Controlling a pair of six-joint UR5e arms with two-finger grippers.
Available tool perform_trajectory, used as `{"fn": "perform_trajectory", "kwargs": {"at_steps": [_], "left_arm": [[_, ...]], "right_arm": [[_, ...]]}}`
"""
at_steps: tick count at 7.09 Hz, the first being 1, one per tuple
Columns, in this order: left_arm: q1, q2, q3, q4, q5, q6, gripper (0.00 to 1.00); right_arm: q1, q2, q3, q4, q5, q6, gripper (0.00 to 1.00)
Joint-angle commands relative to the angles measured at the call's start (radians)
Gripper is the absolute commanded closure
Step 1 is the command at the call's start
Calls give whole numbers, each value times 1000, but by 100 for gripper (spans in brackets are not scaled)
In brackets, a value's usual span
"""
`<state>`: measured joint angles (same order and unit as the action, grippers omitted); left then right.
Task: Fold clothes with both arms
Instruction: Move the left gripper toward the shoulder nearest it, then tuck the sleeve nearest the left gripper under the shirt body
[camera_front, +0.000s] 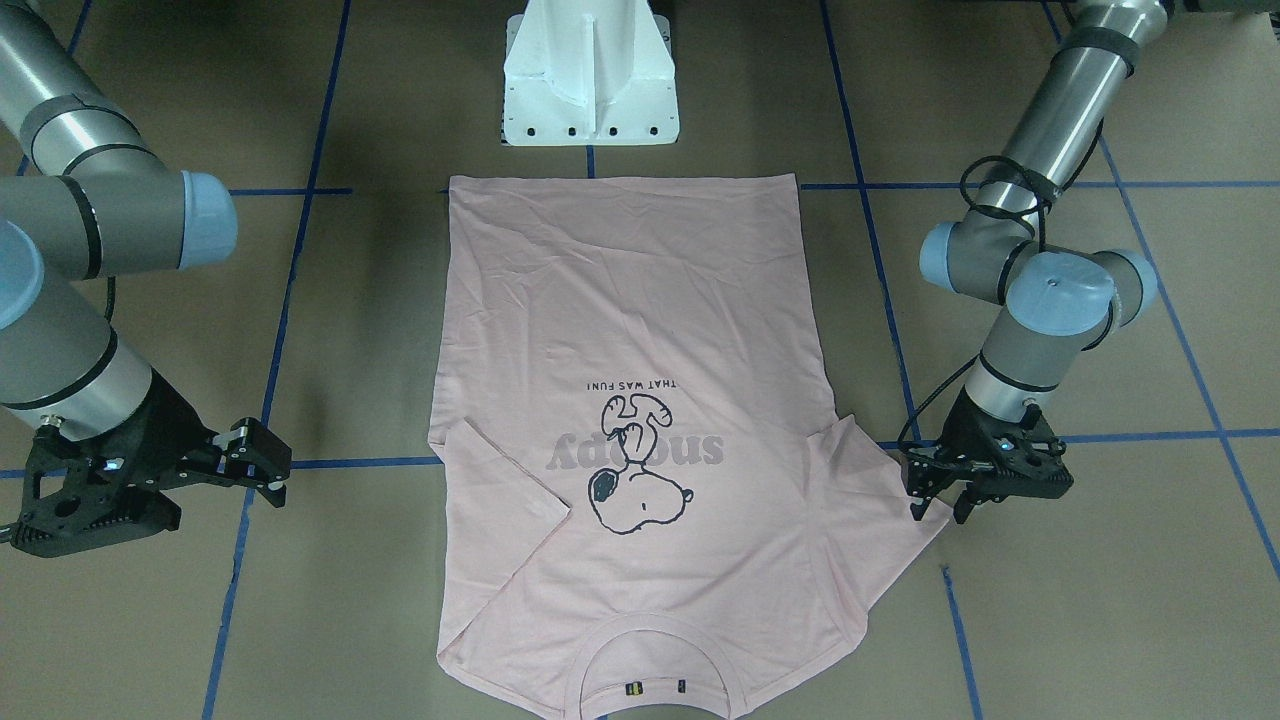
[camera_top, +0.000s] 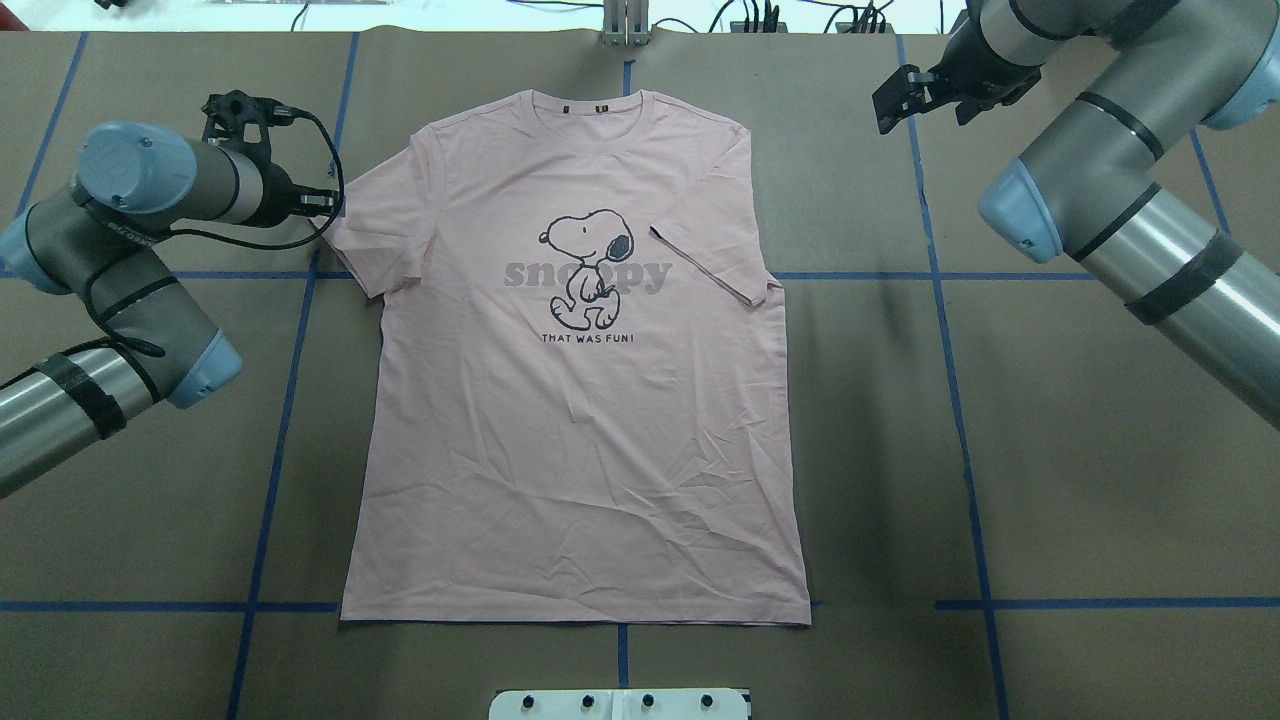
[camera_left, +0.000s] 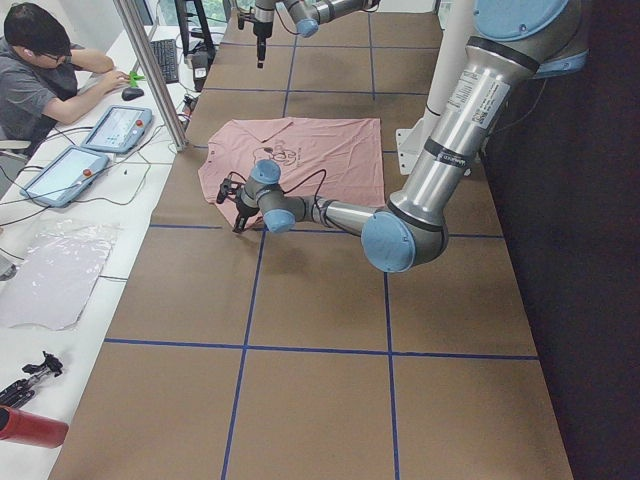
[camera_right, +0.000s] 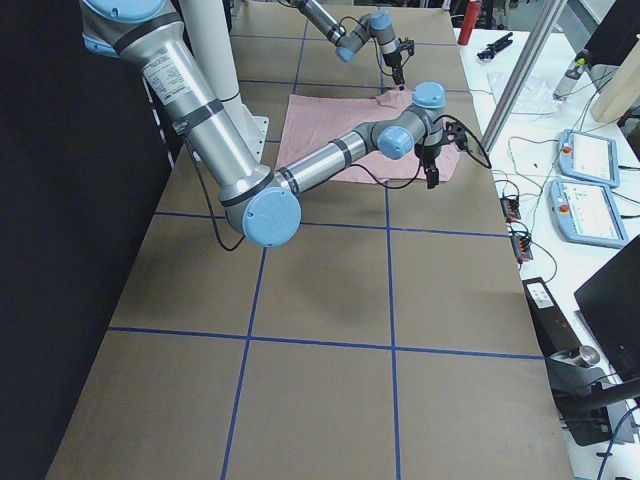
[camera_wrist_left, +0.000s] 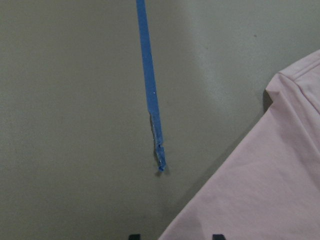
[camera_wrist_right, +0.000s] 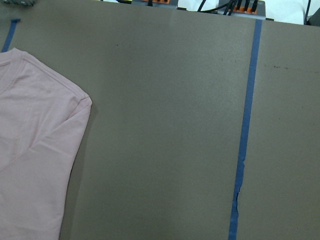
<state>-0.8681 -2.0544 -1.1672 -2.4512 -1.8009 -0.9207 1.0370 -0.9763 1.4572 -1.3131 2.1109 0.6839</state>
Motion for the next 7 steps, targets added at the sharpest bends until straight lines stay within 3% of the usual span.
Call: {"fn": "perform_trajectory", "kwargs": {"at_steps": [1,5,6,7], "left_arm": [[1,3,0,-2,0,0,100],[1,-6,-31,11,0,14,100],[4,-16,-75,52,-3,14,100],[6,-97,-94,190,0,-1,100]], "right_arm": [[0,-2,0,0,1,-1,0],[0,-2,2,2,0,0,0],[0,-2,2,2,0,0,0],[0,-2,2,2,0,2,0]]}}
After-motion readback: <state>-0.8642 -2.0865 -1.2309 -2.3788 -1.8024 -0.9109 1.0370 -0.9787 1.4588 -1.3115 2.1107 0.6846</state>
